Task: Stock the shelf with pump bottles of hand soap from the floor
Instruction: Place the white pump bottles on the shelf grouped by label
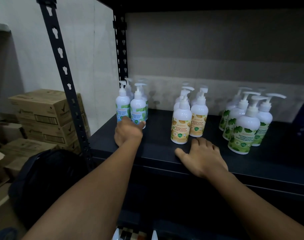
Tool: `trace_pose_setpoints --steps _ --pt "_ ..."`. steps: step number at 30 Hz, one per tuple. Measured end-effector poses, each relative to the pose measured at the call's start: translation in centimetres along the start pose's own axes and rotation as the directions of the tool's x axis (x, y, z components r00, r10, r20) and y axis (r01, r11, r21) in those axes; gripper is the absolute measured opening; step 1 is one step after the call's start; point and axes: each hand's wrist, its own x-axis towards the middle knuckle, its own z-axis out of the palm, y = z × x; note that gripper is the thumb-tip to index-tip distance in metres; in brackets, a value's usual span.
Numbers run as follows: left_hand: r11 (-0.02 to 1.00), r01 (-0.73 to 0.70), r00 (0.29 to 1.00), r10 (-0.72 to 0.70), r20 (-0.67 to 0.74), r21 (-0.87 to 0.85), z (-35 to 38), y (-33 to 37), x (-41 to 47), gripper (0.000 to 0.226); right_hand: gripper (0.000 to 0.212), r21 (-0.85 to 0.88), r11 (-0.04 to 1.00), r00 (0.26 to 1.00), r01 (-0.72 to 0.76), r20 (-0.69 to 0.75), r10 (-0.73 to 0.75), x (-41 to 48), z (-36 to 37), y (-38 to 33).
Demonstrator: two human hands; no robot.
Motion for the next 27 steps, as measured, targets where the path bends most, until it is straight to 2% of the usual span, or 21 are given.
trace_pose_setpoints --steps 14,21,25,27 --pt "1.0 0.017 1.0 -0.016 -0.025 0.017 1.0 0.0 1.3 0.046 0.085 0.018 1.0 1.0 -0.007 0.006 0.007 -0.1 -0.2 -0.1" --pt "1.0 0.004 0.999 -0.003 -0.039 0.028 0.4 -0.4 0.4 0.061 0.084 0.034 0.999 1.0 -0.006 0.014 0.005 -0.4 -0.2 0.0" --pt "0.997 -0.065 0.998 0.066 -0.006 0.042 -1.2 -0.8 -2.1 0.052 0.092 0.035 0.999 1.0 0.026 0.008 -0.027 -0.8 -0.1 0.5" --pt "0.985 -0.135 0.991 0.132 0.037 0.107 -2.1 -1.3 -4.5 0.047 0.092 0.019 0.998 0.998 0.057 0.009 -0.057 -1.5 0.0 0.8"
